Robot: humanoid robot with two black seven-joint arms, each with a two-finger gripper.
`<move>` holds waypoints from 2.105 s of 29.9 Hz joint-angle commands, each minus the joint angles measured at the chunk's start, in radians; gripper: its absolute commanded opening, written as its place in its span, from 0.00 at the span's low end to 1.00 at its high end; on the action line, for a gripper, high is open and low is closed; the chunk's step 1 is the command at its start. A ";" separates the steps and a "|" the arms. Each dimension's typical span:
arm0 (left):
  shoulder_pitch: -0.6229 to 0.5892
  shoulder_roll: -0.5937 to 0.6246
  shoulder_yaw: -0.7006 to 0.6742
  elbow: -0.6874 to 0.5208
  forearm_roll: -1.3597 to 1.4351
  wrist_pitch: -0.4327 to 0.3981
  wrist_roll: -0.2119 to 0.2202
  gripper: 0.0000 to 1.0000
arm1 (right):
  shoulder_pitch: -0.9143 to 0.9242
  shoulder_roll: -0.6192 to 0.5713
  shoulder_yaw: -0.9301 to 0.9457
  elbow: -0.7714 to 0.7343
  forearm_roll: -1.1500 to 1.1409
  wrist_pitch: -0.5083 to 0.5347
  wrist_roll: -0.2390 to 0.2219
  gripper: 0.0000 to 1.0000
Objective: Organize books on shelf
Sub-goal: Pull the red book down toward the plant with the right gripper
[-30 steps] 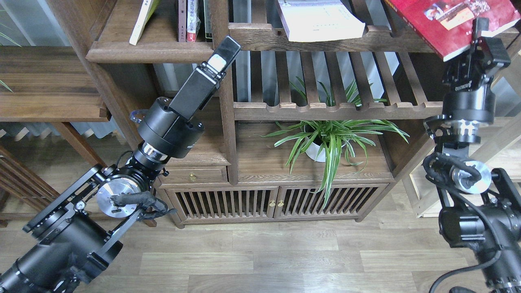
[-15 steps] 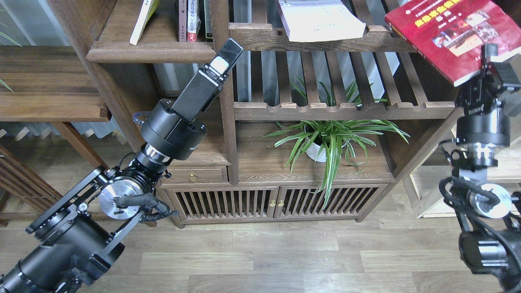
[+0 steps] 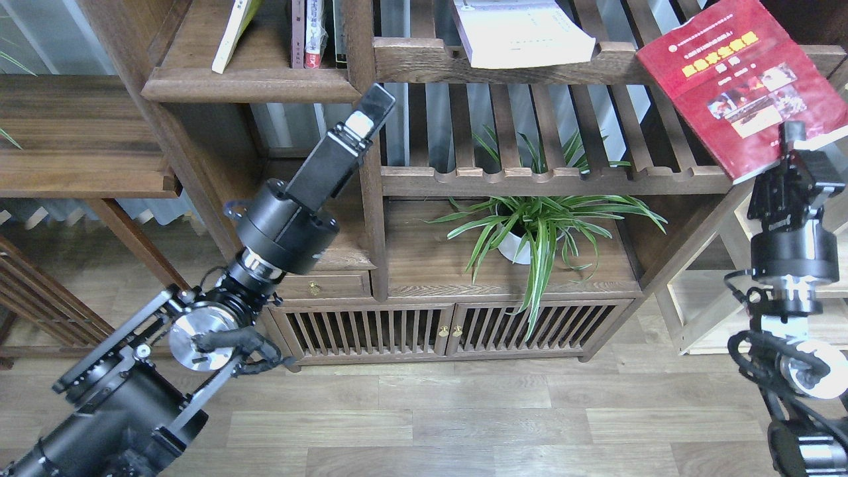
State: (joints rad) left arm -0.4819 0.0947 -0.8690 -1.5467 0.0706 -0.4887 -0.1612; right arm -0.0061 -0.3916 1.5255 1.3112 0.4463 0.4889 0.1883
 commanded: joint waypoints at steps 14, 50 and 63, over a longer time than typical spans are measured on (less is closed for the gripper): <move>0.161 -0.095 0.067 0.171 -0.011 0.000 0.005 0.98 | -0.083 0.071 -0.119 0.000 -0.001 0.000 0.000 0.00; 0.197 -0.095 0.149 0.382 -0.193 0.000 0.008 0.98 | -0.081 0.289 -0.381 0.000 -0.144 0.000 -0.003 0.00; 0.201 -0.095 0.154 0.385 -0.285 0.000 0.035 0.98 | -0.104 0.373 -0.487 -0.007 -0.196 0.000 -0.003 0.01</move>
State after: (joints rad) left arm -0.2830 0.0000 -0.7124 -1.1623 -0.2056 -0.4887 -0.1262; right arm -0.0951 -0.0310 1.0429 1.3090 0.2685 0.4886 0.1854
